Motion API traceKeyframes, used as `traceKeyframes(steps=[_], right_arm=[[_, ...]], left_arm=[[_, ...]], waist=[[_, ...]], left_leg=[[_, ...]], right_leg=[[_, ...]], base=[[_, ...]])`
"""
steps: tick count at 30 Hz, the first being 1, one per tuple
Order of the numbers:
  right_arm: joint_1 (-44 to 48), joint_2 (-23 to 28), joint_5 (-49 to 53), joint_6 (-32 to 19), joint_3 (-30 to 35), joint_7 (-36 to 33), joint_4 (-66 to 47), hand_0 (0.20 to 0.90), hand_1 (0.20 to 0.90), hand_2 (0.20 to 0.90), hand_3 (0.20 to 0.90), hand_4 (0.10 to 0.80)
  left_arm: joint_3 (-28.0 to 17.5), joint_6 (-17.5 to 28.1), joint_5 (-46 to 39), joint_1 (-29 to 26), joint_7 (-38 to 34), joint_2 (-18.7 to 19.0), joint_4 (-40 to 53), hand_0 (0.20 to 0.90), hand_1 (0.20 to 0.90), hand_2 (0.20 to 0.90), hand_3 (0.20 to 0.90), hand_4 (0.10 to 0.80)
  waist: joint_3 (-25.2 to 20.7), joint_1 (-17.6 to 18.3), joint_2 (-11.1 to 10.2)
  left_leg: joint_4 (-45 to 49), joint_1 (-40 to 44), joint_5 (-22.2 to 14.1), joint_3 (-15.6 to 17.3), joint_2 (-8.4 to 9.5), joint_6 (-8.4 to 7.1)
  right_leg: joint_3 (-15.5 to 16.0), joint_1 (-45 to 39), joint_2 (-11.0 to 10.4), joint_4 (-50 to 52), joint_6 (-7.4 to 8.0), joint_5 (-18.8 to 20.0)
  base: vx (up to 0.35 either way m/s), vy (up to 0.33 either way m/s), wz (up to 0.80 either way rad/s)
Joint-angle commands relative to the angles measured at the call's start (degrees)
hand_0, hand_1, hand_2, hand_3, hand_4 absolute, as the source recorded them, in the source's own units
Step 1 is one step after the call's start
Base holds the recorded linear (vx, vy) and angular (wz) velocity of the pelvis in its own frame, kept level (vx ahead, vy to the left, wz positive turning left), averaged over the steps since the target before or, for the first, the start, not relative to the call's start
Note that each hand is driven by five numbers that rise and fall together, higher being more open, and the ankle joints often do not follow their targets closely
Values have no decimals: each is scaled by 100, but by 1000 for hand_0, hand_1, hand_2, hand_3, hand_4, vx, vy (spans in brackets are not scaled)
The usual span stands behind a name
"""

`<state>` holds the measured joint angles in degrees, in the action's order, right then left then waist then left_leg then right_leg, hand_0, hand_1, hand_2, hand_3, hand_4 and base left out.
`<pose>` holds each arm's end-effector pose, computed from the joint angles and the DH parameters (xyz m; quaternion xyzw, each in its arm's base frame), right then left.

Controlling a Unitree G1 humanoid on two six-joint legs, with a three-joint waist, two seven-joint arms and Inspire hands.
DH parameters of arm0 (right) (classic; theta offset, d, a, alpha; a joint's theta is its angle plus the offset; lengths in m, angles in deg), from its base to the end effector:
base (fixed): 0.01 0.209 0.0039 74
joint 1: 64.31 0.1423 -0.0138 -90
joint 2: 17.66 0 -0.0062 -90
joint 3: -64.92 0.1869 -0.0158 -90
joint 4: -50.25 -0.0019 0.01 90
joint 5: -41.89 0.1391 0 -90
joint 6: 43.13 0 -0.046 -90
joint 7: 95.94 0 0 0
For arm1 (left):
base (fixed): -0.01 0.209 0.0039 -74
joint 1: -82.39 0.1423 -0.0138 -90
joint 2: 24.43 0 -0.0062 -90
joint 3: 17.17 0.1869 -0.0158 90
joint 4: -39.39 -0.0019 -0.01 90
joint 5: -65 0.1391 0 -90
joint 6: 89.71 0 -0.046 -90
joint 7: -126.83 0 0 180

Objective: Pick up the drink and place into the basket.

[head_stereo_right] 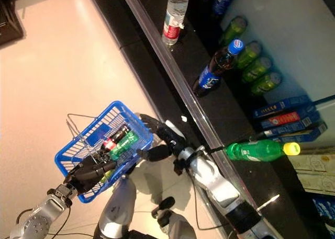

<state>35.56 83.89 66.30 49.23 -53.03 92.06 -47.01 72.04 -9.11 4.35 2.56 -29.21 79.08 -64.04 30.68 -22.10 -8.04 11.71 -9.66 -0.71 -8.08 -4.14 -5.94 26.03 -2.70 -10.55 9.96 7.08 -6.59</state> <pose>0.2140 -0.1352 0.0717 -0.0386 -0.0077 0.3306 0.9429 0.1490 0.2722 -0.0033 -0.3124 0.1680 -0.0836 0.9312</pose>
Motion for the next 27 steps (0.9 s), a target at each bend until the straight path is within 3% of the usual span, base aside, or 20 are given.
traceKeyframes(steps=[1,7,9,14,20,25,27], right_arm=[[-566,-49,558,-663,320,659,-92,900,900,900,900,800],[-1603,-345,228,-612,460,1108,1072,900,900,900,900,800],[-1700,-443,130,-605,470,1145,1765,900,900,900,900,800],[-1615,-907,-401,-439,636,1086,4004,900,900,900,900,800],[-1428,-1150,-1172,-508,930,548,5757,900,900,900,900,800],[-1347,-1305,-862,-557,1195,341,6593,900,900,900,900,800],[-1372,-1420,-811,-799,1472,321,7016,900,900,900,900,800]], left_arm=[[38,1256,-250,174,616,-530,1034,300,300,300,200,100],[-146,1839,-26,546,-247,-861,-459,300,300,300,200,100],[-184,1757,-189,495,-523,-985,-1010,300,300,300,200,100],[-180,1955,410,78,-808,-1395,-2727,300,300,300,200,100],[-213,1748,868,-241,-1065,-1559,-3961,300,300,300,200,100],[-466,1714,1001,-343,-1325,-1598,-4680,300,300,300,200,100],[-615,1806,909,-377,-1288,-1667,-4969,300,300,300,200,100]], waist=[[-962,447,137],[-1516,875,104],[-1664,1000,126],[-1985,1262,287],[-2236,1395,448],[-2361,1438,538],[-2426,1506,599]], left_leg=[[-318,238,160,340,19,205],[-693,600,172,784,-133,125],[-826,721,190,932,-178,85],[-1169,1061,230,1272,-292,21],[-1344,1311,212,1435,-349,-14],[-1526,1450,242,1456,-377,-49],[-1578,1478,234,1484,-400,-52]], right_leg=[[-463,20,-74,19,103,435],[-759,-109,-89,-467,198,616],[-828,-167,-110,-629,227,680],[-891,-283,-190,-868,274,796],[-851,-386,-216,-966,277,817],[-789,-467,-211,-1063,281,832],[-785,-468,-205,-1090,270,831]], base=[[5,68,-32],[20,36,-41],[4,36,-40],[-16,35,-28],[-9,0,-8],[0,0,0],[0,0,0]])
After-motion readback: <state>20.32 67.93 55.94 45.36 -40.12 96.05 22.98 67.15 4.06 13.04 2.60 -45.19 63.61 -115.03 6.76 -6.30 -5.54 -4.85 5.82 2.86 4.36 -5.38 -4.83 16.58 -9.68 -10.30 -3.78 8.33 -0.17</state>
